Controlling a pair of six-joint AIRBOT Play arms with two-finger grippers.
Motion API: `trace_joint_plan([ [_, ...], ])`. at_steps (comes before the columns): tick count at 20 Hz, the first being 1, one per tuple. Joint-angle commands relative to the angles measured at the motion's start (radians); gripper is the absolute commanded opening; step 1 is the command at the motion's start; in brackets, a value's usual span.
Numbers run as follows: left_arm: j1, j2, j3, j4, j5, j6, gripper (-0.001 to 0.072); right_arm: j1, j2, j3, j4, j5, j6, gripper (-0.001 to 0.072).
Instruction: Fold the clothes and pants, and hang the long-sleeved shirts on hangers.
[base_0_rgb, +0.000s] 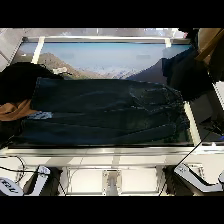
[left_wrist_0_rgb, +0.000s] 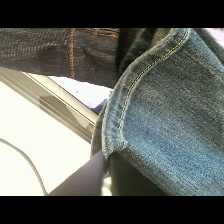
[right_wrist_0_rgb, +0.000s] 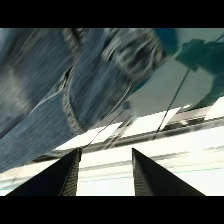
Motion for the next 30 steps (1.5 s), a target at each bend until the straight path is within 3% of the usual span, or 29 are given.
trace_joint_plan([
  [1,0.000,-0.027,-0.022,-0.051,0.012,0.014,0.0469,0.000,0.000,0.001,0.009,-0.016,-0.003,0.0361],
  [2,-0.010,-0.029,-0.022,-0.036,0.009,0.010,0.0694,0.000,0.000,0.001,0.007,0.000,-0.003,0.0361],
  [3,-0.007,-0.026,-0.020,-0.018,0.010,-0.007,0.0704,0.000,0.000,0.001,-0.007,0.019,-0.004,0.0361],
  [7,0.117,-0.026,-0.012,-0.006,0.011,-0.353,0.0702,-0.001,0.001,0.002,-0.055,0.030,-0.006,0.0361],
  [8,0.162,-0.028,-0.023,-0.023,-0.026,-0.377,0.0702,-0.001,0.000,0.002,-0.053,0.023,-0.006,0.0361],
  [13,0.325,-0.035,-0.109,-0.161,-0.114,-0.354,0.0692,-0.001,0.000,0.002,-0.052,0.006,-0.008,0.0361],
  [18,0.336,-0.034,-0.201,-0.272,-0.117,-0.344,0.0689,-0.001,0.000,0.002,-0.039,-0.045,-0.026,0.0361],
  [19,0.336,-0.035,-0.240,-0.307,-0.087,-0.332,0.0618,-0.001,0.000,0.002,-0.028,-0.049,-0.026,0.0361],
  [20,0.336,-0.035,-0.276,-0.317,-0.055,-0.332,0.0492,-0.001,0.000,0.002,-0.019,-0.049,-0.026,0.0361],
  [21,0.336,-0.035,-0.311,-0.316,-0.023,-0.320,0.0440,-0.001,0.000,0.002,-0.018,-0.044,-0.026,0.0361],
  [23,0.336,-0.034,-0.348,-0.332,0.016,-0.295,0.0437,-0.001,0.000,0.002,-0.019,-0.027,-0.026,0.0361],
  [24,0.336,-0.034,-0.350,-0.357,0.030,-0.267,0.0364,-0.001,0.000,0.002,-0.019,-0.024,-0.026,0.0361],
  [26,0.336,-0.034,-0.349,-0.451,0.055,-0.180,0.0032,-0.001,0.000,0.002,-0.019,-0.022,-0.026,0.0361],
  [28,0.336,-0.034,-0.349,-0.540,0.069,-0.096,0.0015,-0.001,0.000,0.002,-0.018,-0.019,-0.026,0.0361],
  [30,0.336,-0.034,-0.346,-0.547,0.072,-0.090,0.0014,-0.001,0.001,0.002,-0.018,-0.016,-0.026,0.0361],
])
